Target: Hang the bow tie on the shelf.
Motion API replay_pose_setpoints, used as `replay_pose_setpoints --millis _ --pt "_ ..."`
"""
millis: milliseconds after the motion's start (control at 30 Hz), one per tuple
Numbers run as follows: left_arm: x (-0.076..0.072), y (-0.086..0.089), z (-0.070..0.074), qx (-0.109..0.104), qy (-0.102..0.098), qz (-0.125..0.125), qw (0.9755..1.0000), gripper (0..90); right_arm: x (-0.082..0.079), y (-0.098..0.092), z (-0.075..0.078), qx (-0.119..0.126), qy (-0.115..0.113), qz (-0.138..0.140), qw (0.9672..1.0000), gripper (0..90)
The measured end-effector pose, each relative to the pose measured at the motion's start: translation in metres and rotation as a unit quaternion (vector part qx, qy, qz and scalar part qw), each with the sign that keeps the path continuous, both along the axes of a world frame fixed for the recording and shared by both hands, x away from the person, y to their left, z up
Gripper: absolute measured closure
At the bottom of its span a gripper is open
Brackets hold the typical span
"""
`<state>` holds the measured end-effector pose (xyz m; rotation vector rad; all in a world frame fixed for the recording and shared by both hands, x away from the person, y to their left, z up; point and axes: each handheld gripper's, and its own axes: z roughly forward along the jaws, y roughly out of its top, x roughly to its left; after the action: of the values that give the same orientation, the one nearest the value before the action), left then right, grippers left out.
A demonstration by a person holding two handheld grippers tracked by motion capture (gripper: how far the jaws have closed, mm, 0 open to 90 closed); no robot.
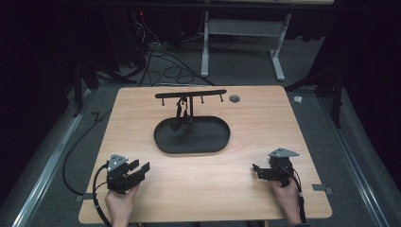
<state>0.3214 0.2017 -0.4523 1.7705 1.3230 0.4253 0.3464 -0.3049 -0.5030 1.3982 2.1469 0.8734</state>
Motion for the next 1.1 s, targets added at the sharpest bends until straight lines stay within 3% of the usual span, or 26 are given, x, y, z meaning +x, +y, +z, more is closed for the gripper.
replay_pose_setpoints --millis 567,1100 --pt "0.008 -0.01 -0.018 0.007 0.012 -0.002 0.9999 51.8 0.0 0.0 0.0 0.001 0.0 0.0 1.0 16.1" --pt "0.019 -0.024 -0.035 0.043 0.02 -0.005 0.9989 51.3 0.0 0.0 0.0 0.001 0.001 -0.001 1.0 16.0"
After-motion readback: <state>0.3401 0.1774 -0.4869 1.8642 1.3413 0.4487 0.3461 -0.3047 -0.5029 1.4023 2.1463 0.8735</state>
